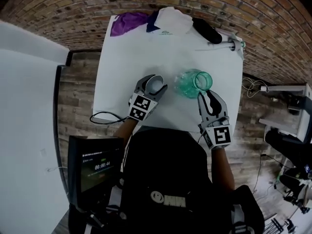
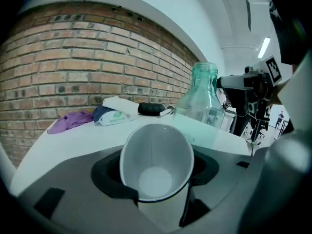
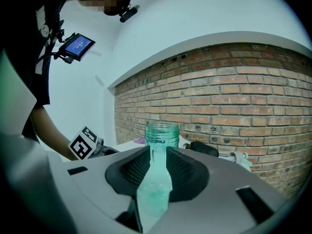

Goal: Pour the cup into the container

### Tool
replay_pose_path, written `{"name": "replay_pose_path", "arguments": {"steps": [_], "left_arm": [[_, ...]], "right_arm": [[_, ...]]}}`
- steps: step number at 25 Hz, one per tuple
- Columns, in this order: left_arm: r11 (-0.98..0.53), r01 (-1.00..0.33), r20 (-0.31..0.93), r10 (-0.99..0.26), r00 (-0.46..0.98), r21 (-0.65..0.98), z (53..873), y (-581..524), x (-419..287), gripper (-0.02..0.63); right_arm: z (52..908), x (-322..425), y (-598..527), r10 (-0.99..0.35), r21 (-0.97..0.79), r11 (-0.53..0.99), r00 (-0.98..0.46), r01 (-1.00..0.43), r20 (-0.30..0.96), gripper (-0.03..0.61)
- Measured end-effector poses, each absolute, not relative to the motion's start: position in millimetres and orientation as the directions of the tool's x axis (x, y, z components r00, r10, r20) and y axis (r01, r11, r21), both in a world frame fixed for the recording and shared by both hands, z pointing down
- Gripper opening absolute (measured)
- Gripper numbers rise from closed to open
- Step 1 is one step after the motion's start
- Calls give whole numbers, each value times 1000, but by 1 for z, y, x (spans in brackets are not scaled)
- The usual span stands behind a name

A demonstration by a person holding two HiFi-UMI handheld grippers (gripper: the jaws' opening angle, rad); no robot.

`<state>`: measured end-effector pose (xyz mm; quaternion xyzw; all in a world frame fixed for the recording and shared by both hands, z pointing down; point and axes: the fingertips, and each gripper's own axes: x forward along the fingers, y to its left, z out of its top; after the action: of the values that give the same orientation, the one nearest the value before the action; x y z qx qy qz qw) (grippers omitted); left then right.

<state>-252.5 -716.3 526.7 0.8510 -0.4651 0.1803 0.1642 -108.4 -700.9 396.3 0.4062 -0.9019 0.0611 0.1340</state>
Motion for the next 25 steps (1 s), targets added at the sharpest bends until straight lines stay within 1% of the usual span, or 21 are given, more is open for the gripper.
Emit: {"name": "replay_pose_path", "arguments": {"steps": [3, 7, 12, 17, 21, 25], "left_arm": [[-519, -848, 480, -720, 502, 108, 539, -717, -253, 275], [-540, -836, 510, -696, 506, 92, 553, -720, -251, 275], [-570, -820, 498, -697, 516, 52, 552, -724, -244, 275], [-562, -826, 448, -729, 518, 40, 553, -726, -242, 287], [-576, -817, 474, -711, 520, 31, 566, -721, -239, 296], [-592, -805, 431, -717, 547, 38, 561, -721, -237, 346]], "right_arm": [[403, -105, -699, -727, 10, 639, -600, -769, 333, 106], [403, -107, -700, -751, 14, 621, -590, -784, 296, 106], [399, -110, -699, -771, 20, 604, -578, -797, 265, 106], [394, -112, -701, -779, 30, 600, -575, -800, 249, 106], [395, -112, -700, -775, 23, 598, -571, -801, 272, 106], [394, -113, -702, -775, 28, 603, -578, -797, 255, 106]]}}
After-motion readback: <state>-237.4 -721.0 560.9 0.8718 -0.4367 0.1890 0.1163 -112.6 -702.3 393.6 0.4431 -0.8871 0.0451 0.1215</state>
